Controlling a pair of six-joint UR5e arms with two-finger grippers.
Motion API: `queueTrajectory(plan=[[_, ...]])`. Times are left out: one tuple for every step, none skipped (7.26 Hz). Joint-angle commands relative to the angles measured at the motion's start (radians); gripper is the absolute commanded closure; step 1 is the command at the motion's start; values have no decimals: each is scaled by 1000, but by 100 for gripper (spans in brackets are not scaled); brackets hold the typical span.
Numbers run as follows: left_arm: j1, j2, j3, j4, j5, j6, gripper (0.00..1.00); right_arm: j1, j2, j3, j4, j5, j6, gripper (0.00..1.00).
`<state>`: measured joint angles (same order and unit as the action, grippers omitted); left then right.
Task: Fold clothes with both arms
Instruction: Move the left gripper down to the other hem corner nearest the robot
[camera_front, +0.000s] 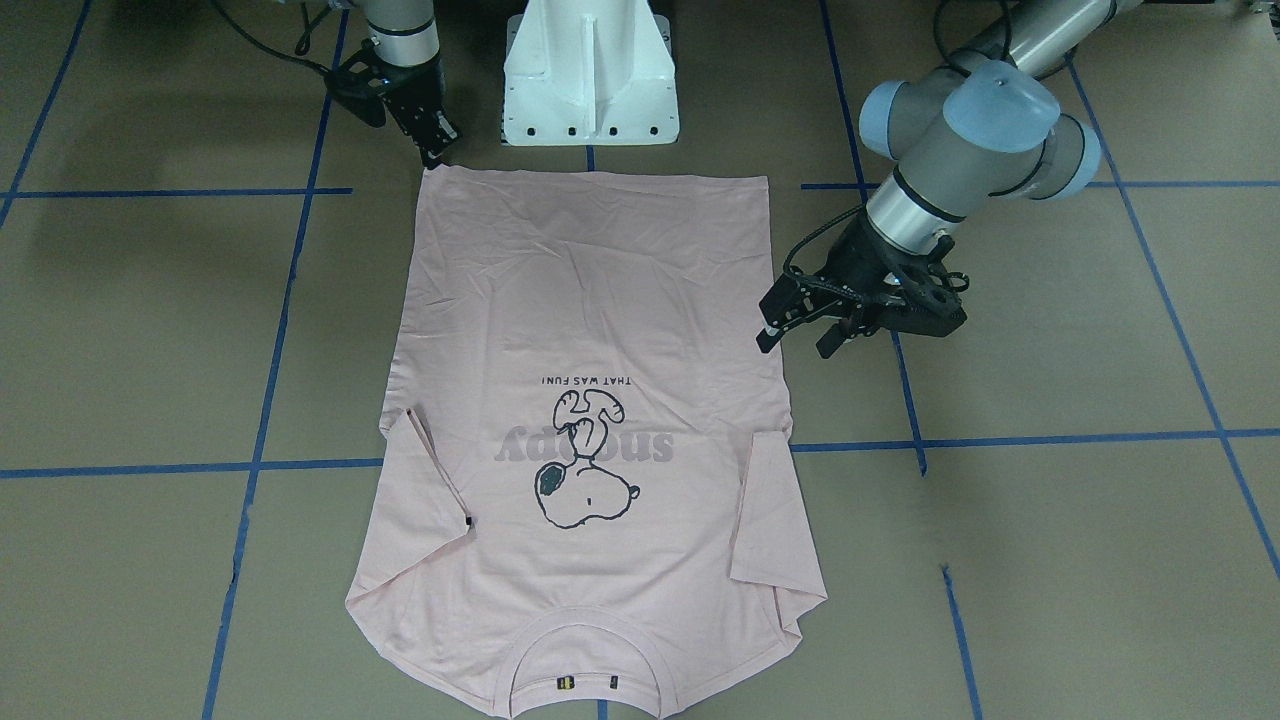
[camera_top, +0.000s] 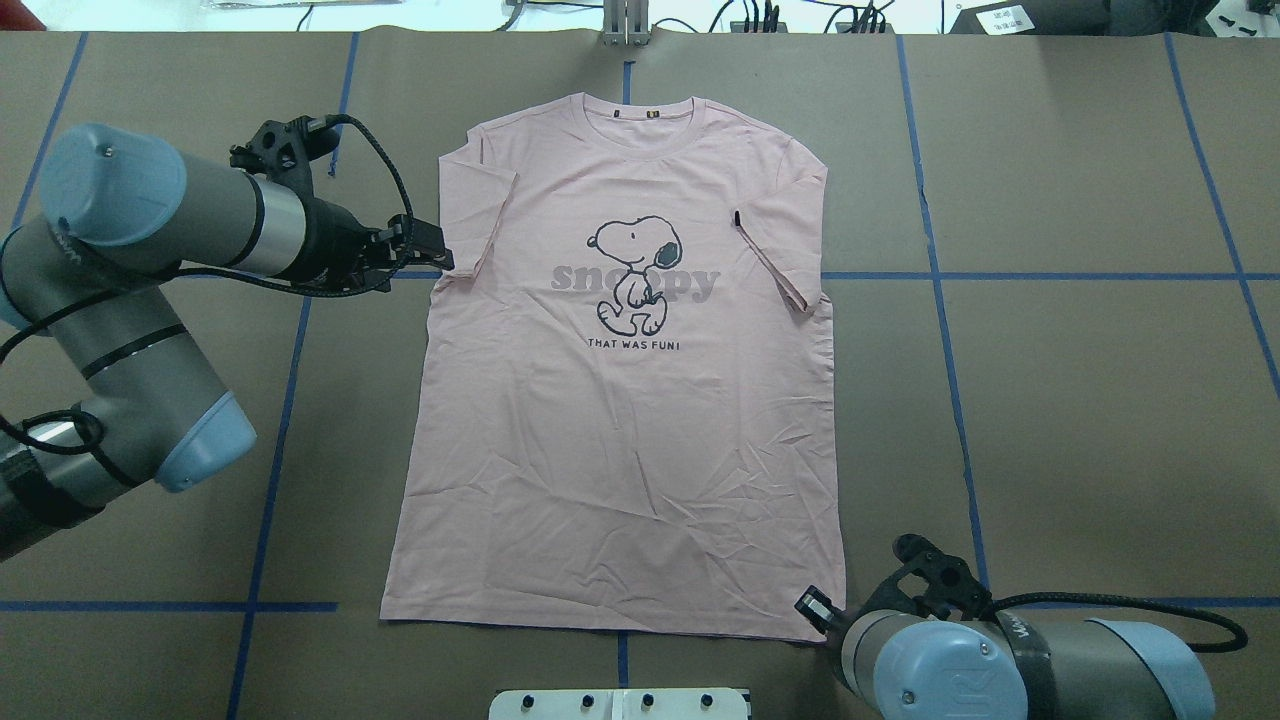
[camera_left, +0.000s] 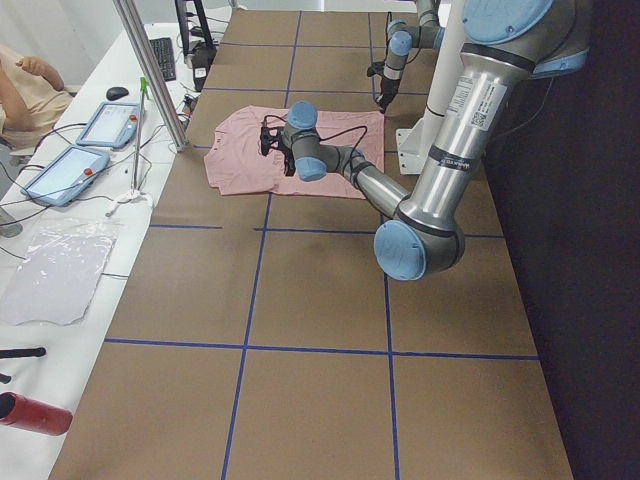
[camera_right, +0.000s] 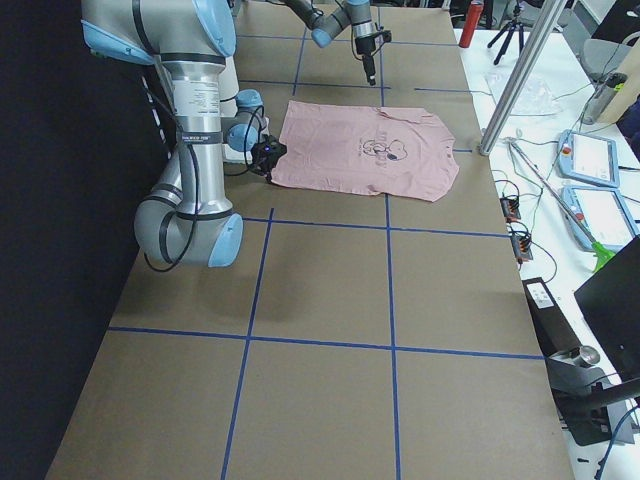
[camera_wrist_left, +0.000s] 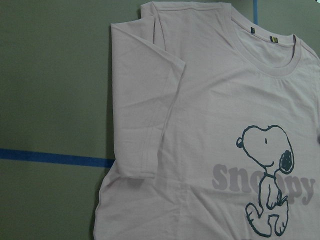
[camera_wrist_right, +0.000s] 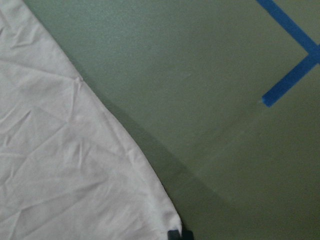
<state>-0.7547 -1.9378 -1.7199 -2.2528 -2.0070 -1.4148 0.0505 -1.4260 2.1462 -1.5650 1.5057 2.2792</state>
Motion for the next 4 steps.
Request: queueTrajectory(plan=[[76, 97, -134, 25, 7, -132, 12, 3, -1, 41, -1, 2, -1, 100], [127, 99, -173, 103, 54, -174, 12, 11, -1, 47, -1, 2, -3, 100], [229, 100, -231, 234, 162, -221, 12, 12, -1, 47, -1, 2, -3, 100], [292, 111, -278, 328, 190, -240, 12, 14, -1, 47, -3, 2, -3, 100]])
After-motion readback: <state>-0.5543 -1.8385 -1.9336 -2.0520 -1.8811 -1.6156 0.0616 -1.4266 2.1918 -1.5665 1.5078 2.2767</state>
